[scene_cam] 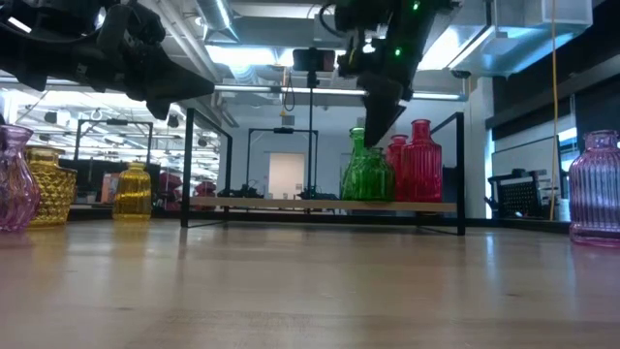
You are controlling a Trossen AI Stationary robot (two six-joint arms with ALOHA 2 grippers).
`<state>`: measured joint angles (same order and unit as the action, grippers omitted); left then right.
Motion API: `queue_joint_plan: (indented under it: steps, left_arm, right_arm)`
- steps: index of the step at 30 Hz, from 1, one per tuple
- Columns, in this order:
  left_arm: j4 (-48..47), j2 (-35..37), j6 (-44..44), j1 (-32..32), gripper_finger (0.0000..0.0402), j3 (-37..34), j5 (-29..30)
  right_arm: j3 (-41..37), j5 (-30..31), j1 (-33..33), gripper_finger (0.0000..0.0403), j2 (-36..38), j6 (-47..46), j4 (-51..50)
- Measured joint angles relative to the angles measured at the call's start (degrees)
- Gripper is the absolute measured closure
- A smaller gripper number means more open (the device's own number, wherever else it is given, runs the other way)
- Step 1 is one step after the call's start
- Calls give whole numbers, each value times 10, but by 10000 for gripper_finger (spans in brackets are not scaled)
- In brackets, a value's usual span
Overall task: Sort vases onto shelf
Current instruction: Put the top yellow vase on the shelf
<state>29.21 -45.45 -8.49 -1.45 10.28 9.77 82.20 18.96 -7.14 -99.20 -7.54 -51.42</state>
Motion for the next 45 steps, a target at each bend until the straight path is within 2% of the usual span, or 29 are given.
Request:
queue_joint_plan:
  steps: [6, 11, 16, 21, 24, 32, 36, 41, 45]
  left_arm:
    - [1, 0, 0, 0, 400, 0, 7]
    - [4, 0, 1, 0, 396, 0, 56]
    - [-47, 1, 12, -9, 341, 35, 75]
    - [-244, 1, 29, -14, 266, 147, 82]
    - [-372, 1, 27, -14, 243, 225, 101]
    - [-679, -4, -32, -23, 237, 396, 210]
    - [-766, -7, -68, -52, 237, 448, 211]
    - [-875, -39, -81, -128, 237, 496, 205]
    - [-923, -82, -65, -215, 237, 514, 145]
  right_arm:
    - [22, -9, 16, 237, 45, 16, -3]
    - [9, 20, 41, 237, 76, 109, 94]
    - [-23, -13, 45, 237, 88, 197, 189]
    - [-86, -21, 46, 237, 114, 202, 220]
    - [-135, -13, 60, 237, 150, 181, 238]
    - [-255, 45, 126, 237, 271, 135, 336]
    - [-293, 41, 141, 237, 300, 135, 404]
    - [-306, 21, 148, 237, 304, 138, 457]
    - [-306, -39, 147, 237, 299, 107, 487]
